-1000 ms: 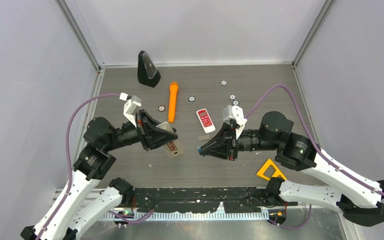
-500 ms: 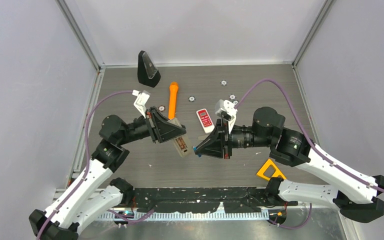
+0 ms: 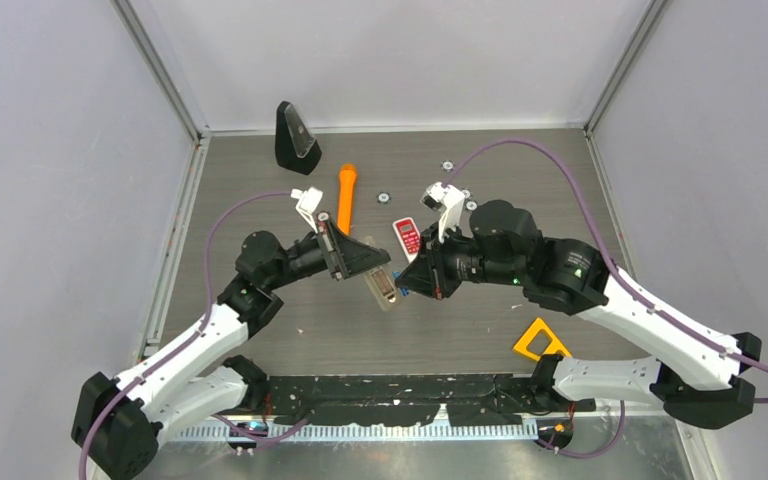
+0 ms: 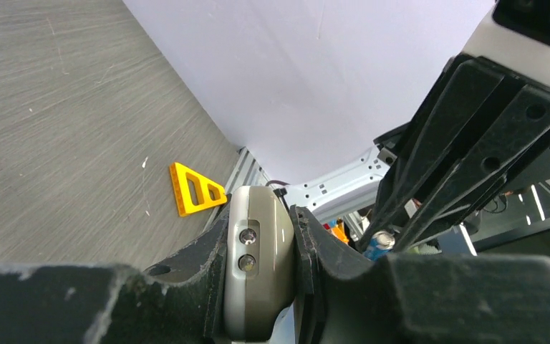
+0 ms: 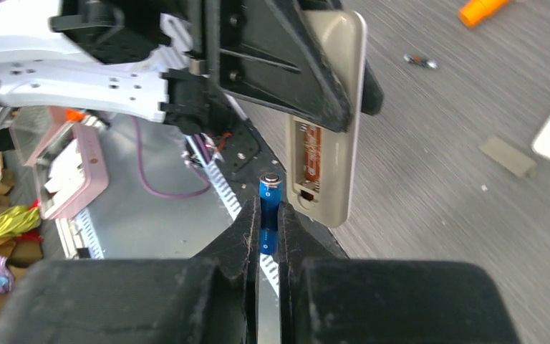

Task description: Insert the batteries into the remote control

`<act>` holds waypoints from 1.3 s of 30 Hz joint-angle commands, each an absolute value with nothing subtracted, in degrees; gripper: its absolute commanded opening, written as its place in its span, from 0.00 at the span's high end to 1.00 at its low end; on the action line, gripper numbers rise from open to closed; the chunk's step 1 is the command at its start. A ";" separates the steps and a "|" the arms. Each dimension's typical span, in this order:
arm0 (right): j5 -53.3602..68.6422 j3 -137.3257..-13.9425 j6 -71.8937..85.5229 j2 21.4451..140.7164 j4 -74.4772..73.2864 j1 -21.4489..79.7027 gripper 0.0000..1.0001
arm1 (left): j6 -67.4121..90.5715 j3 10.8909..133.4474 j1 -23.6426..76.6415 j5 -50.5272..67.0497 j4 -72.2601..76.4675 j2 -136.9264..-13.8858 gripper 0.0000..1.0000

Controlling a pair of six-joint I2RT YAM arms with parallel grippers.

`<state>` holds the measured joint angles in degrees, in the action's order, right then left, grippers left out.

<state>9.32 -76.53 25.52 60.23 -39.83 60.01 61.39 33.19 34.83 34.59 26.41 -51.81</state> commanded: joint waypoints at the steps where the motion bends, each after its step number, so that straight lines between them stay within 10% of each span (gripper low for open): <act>1: 0.49 -81.06 31.13 62.57 -48.81 61.02 0.93 | 63.52 33.64 35.64 31.38 34.44 -53.64 1.00; 39: -8.04 -88.93 32.33 75.49 -56.07 64.07 0.80 | 72.15 31.49 37.45 30.59 46.65 -62.23 1.00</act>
<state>-7.40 -86.91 32.25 75.18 -55.86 63.70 70.30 31.53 37.12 31.16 40.56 -62.43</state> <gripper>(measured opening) 0.170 0.293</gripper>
